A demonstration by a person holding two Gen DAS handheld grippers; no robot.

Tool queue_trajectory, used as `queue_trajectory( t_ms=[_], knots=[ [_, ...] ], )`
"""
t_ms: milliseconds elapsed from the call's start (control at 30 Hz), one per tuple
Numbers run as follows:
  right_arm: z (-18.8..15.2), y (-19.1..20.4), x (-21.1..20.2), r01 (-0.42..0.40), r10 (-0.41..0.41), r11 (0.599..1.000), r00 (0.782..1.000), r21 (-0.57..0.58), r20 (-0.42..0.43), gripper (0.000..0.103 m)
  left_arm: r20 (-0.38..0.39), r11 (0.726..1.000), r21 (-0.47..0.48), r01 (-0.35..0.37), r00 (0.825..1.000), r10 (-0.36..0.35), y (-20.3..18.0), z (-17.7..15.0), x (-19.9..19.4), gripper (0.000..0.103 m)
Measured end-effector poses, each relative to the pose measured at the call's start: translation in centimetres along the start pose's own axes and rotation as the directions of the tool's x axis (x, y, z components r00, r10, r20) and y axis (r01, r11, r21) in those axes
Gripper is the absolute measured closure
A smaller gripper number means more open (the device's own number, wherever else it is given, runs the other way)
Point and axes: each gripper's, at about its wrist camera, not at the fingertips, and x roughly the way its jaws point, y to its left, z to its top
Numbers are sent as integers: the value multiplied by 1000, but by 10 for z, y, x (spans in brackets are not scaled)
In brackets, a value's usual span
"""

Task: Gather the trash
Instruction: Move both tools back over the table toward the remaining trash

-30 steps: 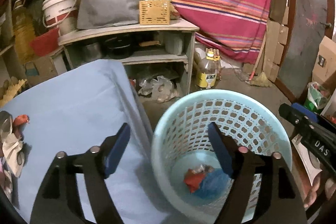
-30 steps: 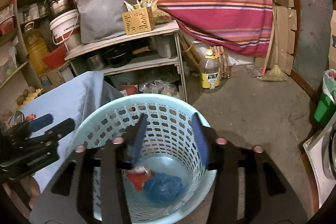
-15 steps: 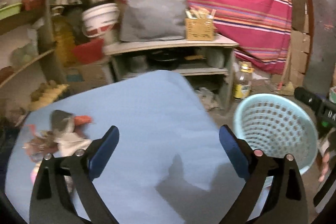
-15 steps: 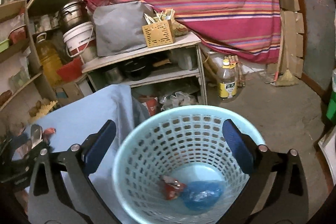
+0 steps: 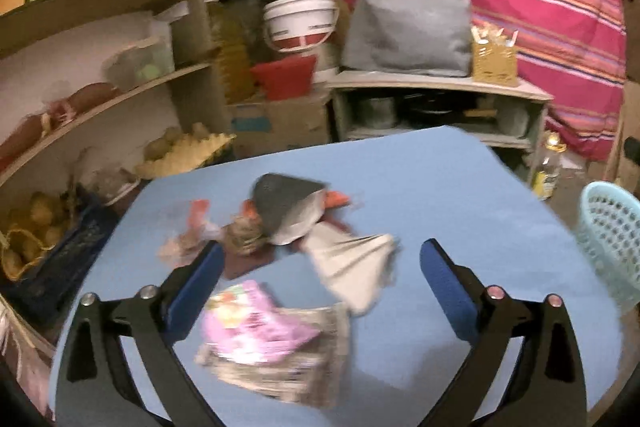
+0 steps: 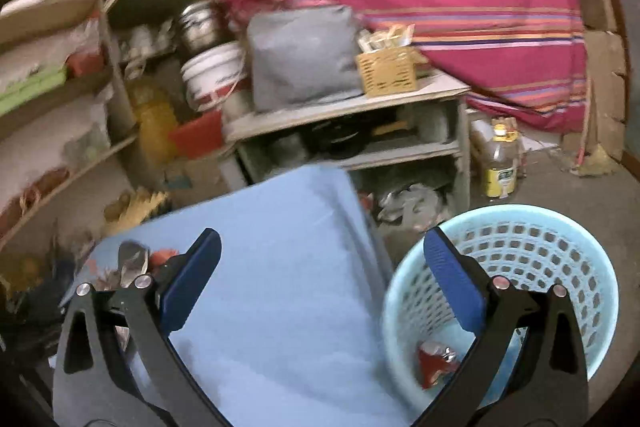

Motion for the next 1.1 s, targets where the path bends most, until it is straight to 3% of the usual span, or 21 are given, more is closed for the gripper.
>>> queue_trajectory(
  t_ms=[167, 267, 467, 700, 833, 1000, 1100],
  knots=[
    [-5, 33, 26, 69, -71, 997, 996, -43, -58, 4, -50, 1000, 14, -16, 999, 17, 25, -19, 15, 5],
    [-11, 49, 40, 120, -126, 990, 988, -73, -84, 4, -68, 1000, -16, 10, 998, -11, 33, -28, 24, 5],
    [-34, 78, 51, 250, -261, 957, 963, -149, -64, 4, -115, 998, -38, 51, 992, -55, 46, -43, 41, 5],
    [-46, 115, 63, 248, -279, 926, 957, -286, -75, 4, -159, 995, -7, 99, 982, -99, 46, -55, 53, 5],
    [-50, 125, 70, 152, -194, 950, 972, -274, -134, 4, -160, 991, -41, 129, 978, -134, 54, -54, 55, 6],
    [-59, 149, 74, 93, -146, 952, 975, -293, -165, 4, -176, 986, -29, 164, 970, -166, 54, -52, 54, 43],
    [-61, 161, 74, 61, -120, 951, 977, -304, -179, 4, -186, 985, -23, 174, 967, -175, 54, -54, 52, 55]
  ],
)
